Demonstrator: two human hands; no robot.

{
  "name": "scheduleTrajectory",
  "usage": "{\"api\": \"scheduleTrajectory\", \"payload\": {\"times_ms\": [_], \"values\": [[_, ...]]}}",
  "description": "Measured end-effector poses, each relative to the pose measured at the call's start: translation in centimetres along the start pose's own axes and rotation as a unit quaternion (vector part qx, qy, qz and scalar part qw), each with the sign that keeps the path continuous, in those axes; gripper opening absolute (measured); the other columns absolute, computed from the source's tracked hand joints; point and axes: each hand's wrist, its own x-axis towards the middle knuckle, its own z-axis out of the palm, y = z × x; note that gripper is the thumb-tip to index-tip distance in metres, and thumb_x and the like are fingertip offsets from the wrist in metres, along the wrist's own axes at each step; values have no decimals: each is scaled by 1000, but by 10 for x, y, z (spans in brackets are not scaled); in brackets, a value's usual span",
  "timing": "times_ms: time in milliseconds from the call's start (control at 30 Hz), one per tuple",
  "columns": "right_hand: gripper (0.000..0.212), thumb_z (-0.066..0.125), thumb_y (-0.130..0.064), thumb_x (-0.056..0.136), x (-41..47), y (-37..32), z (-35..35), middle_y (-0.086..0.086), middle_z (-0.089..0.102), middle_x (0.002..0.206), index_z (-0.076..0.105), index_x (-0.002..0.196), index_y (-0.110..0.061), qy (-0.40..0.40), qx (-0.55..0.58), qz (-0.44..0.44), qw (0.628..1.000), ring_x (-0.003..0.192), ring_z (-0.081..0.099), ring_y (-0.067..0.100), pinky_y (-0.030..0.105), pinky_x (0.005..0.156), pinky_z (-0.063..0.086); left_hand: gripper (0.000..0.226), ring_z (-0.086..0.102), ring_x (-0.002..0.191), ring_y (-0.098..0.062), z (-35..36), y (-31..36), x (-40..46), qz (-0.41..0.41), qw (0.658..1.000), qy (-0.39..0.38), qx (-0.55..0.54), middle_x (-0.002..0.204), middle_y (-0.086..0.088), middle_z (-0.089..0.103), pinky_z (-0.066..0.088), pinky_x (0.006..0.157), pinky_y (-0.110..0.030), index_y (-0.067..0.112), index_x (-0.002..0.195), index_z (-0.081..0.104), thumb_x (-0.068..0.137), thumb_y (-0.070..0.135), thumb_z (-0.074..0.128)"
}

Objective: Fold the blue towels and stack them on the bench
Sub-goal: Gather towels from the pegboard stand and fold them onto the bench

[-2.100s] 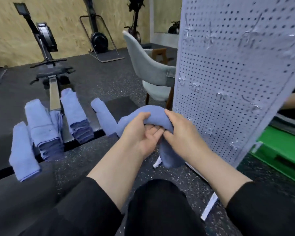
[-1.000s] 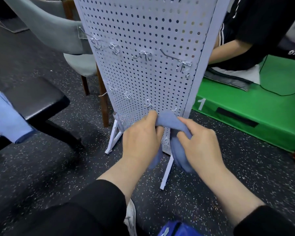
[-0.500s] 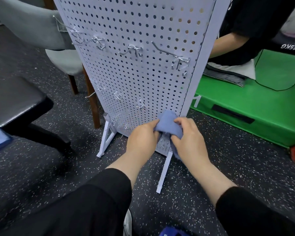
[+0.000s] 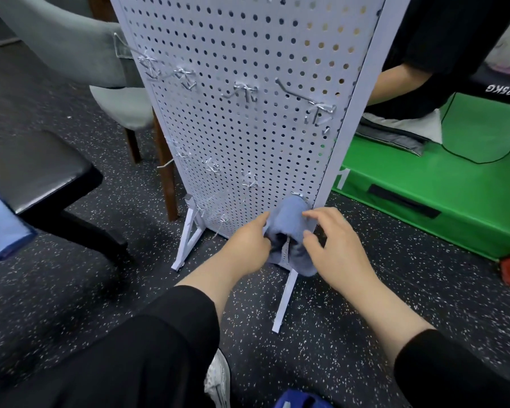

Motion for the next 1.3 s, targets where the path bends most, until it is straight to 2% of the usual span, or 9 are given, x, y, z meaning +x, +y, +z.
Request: {"api": "scheduleTrajectory", "payload": {"times_ms": [67, 133, 267, 567, 733, 833, 1067, 1200, 1300], "values": [[28, 58, -16, 97, 3, -13, -7, -10, 55, 122, 63, 125, -15, 19, 19, -9, 1000, 112, 53, 8, 25, 101, 40, 61, 58, 117, -28, -17, 0, -9, -16, 1000, 21, 5, 147, -10, 53, 52, 96, -38, 21, 156, 33, 99, 0, 38], [23, 56, -17, 100, 9, -35, -12, -13, 55, 116, 65, 121, -17, 38, 42, -22, 998, 104, 54, 7, 30, 97, 45, 59, 58, 107, -25, -40, 0, -24, -21, 998, 41, 31, 147, -7, 53, 55, 92, -43, 23, 157, 32, 101, 4, 40], [19, 54, -20, 103, 20, -93, -11, -17, 55, 104, 67, 117, -21, 42, 87, -69, 993, 94, 57, 8, 33, 88, 50, 54, 64, 113, -27, -96, -1, -74, -22, 992, 107, 70, 141, -9, 60, 54, 97, -43, 25, 153, 38, 101, 14, 44], [18, 56, -25, 102, 5, -284, 61, -12, 61, 107, 69, 113, -22, -109, 93, -248, 958, 94, 57, 8, 33, 88, 48, 45, 59, 121, -24, -206, -75, -243, -129, 937, 309, 98, 140, 2, 60, 51, 97, -38, 28, 146, 49, 102, 22, 44], [29, 55, -29, 103, -6, -376, 126, -5, 61, 124, 63, 130, -21, -192, 30, -294, 936, 112, 58, 15, 31, 93, 46, 43, 59, 121, -26, -237, -138, -296, -174, 908, 367, 104, 137, 0, 64, 51, 95, -39, 26, 140, 56, 98, 23, 47], [35, 59, -31, 101, 10, -407, 172, 1, 61, 131, 60, 133, -20, -219, -4, -268, 938, 114, 59, 19, 32, 91, 45, 42, 62, 114, -27, -247, -169, -301, -182, 899, 383, 109, 132, -1, 66, 48, 82, -34, 26, 138, 57, 98, 21, 47], [57, 62, -32, 99, 59, -423, 283, 12, 52, 144, 43, 150, -12, -241, -91, -214, 942, 123, 57, 31, 40, 95, 48, 40, 58, 119, -23, -266, -207, -281, -165, 913, 373, 15, 133, 1, 64, 48, 97, -35, 26, 139, 56, 101, 21, 46], [64, 64, -41, 95, 83, -413, 330, 17, 57, 133, 45, 142, -2, -223, 17, -9, 975, 113, 57, 34, 38, 89, 45, 37, 60, 113, -23, -275, -222, -278, -176, 913, 369, -1, 127, 3, 67, 50, 94, -35, 29, 136, 57, 101, 24, 45], [60, 69, -47, 92, 89, -406, 351, 10, 56, 114, 54, 124, 2, -238, 164, 132, 948, 103, 55, 30, 41, 84, 44, 36, 60, 112, -24, -277, -229, -279, -191, 912, 362, -4, 124, 4, 68, 49, 93, -34, 30, 134, 58, 101, 26, 45]]}}
